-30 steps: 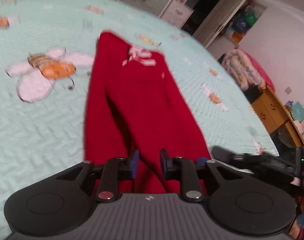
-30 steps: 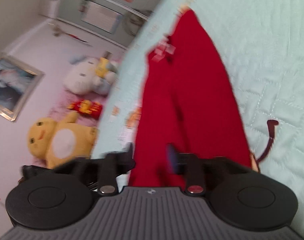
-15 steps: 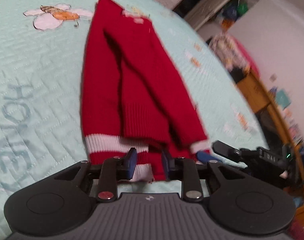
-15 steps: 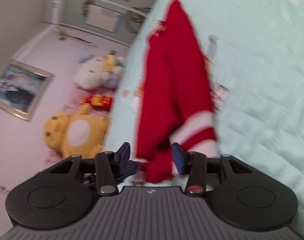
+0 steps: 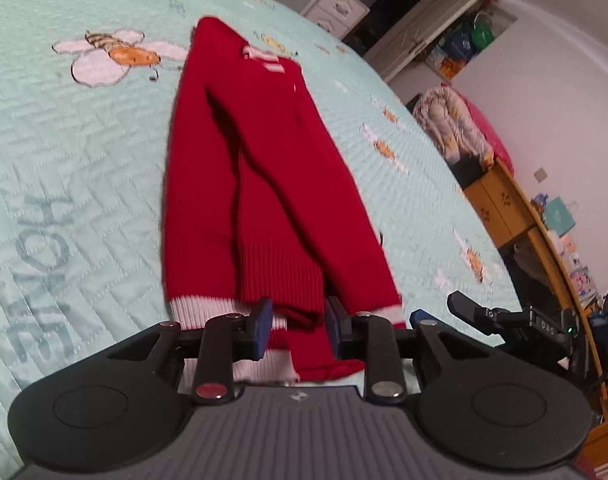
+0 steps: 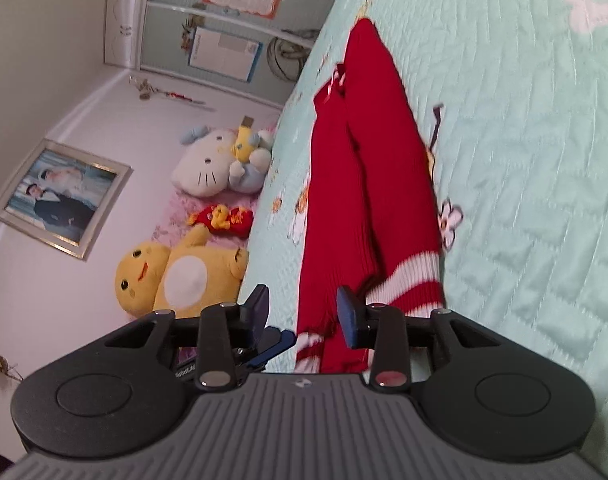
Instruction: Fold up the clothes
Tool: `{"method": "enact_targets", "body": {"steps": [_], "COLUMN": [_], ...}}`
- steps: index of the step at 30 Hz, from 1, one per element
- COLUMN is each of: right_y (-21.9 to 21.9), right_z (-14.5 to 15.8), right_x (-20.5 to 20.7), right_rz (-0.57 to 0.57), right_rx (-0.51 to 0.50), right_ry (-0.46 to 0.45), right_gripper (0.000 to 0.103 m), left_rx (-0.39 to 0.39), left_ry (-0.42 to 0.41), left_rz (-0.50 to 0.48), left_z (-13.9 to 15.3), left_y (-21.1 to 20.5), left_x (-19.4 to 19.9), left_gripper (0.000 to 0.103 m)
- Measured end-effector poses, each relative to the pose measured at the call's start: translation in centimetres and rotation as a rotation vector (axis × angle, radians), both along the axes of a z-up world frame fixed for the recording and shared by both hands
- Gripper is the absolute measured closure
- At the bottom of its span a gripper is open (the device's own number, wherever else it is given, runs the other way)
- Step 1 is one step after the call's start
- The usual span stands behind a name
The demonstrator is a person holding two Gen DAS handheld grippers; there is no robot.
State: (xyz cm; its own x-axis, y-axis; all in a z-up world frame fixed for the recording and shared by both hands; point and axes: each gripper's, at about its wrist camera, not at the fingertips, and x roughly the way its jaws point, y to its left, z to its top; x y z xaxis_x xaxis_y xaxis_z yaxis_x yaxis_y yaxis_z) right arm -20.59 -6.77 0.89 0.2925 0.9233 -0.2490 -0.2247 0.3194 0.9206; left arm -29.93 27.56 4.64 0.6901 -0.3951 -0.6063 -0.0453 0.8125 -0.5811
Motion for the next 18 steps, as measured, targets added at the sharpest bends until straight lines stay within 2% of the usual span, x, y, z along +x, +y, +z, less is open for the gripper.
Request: {"method": "enact_targets", "body": {"steps": [4, 9, 11, 13, 18], "right_y": [2.6, 8.2, 9.9, 9.9, 10.7], "right_z": [2.9, 5.2, 4.9, 4.3, 4.3], "right_x": [-1.9, -4.4, -5.3, -5.8, -5.0], "right_rz": [0.037, 0.12, 0.159, 0.153, 0.136], "right_rx": [-0.274, -0.691, -0.8, -0.867, -0.923], "right_ry": [-0.222, -0.534, -0.591, -0.607, -0.576], "right_gripper": [0.064, 0.067, 0.072, 0.077, 0.089], "left_rx": [0.036, 0.034, 0.031, 0.027, 0.009], "left_ry": [-0.003, -0.006, -0.009, -0.011, -0.017], "left_rz": [-0.036, -0.031, -0.027, -0.023, -0.016], "left_z": [-0.5, -0.9, -0.9, -1.0, -1.1], "left_y": [-1.1, -1.1, -1.0, -0.9, -0.4], "left_x": [-0.3, -0.7, -0.9, -1.1, -1.7], "left_gripper": [0.072, 0.07, 0.069, 0.067, 0.064]}}
